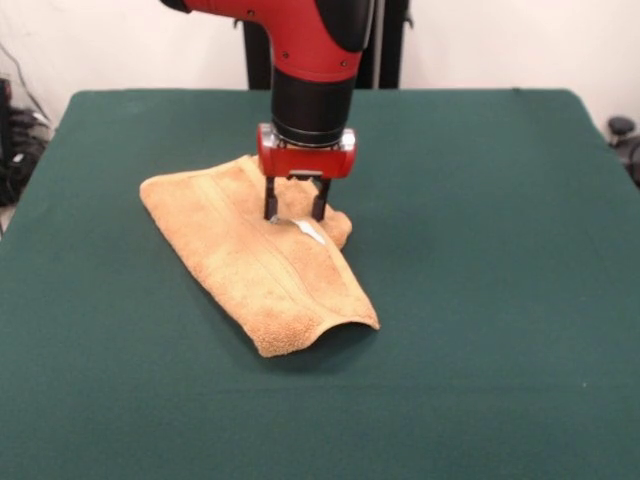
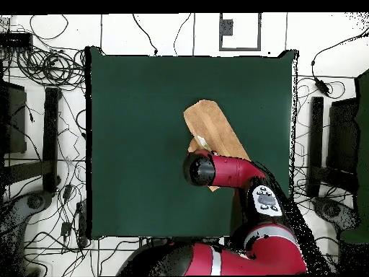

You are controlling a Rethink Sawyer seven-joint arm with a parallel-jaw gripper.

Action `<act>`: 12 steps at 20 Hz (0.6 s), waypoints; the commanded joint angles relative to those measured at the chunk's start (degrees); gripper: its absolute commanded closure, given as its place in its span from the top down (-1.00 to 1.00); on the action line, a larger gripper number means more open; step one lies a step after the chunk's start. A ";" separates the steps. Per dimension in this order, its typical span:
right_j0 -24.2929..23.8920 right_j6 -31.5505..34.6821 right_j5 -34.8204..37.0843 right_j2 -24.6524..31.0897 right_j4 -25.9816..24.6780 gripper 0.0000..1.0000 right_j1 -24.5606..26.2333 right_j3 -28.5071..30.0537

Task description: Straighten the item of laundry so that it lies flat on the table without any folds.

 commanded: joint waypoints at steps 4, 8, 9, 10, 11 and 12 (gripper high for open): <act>0.16 9.42 -1.77 3.01 1.72 1.00 4.60 -1.60; -0.36 8.83 -1.22 3.57 1.71 1.00 4.60 -1.78; -0.43 8.77 -1.28 3.63 1.66 1.00 4.58 -1.75; -0.49 8.71 -1.34 3.69 1.61 1.00 4.56 -1.71; -0.51 8.80 -1.87 3.68 1.48 1.00 4.51 -1.55; -0.28 9.04 -1.90 3.35 1.53 1.00 4.56 -1.60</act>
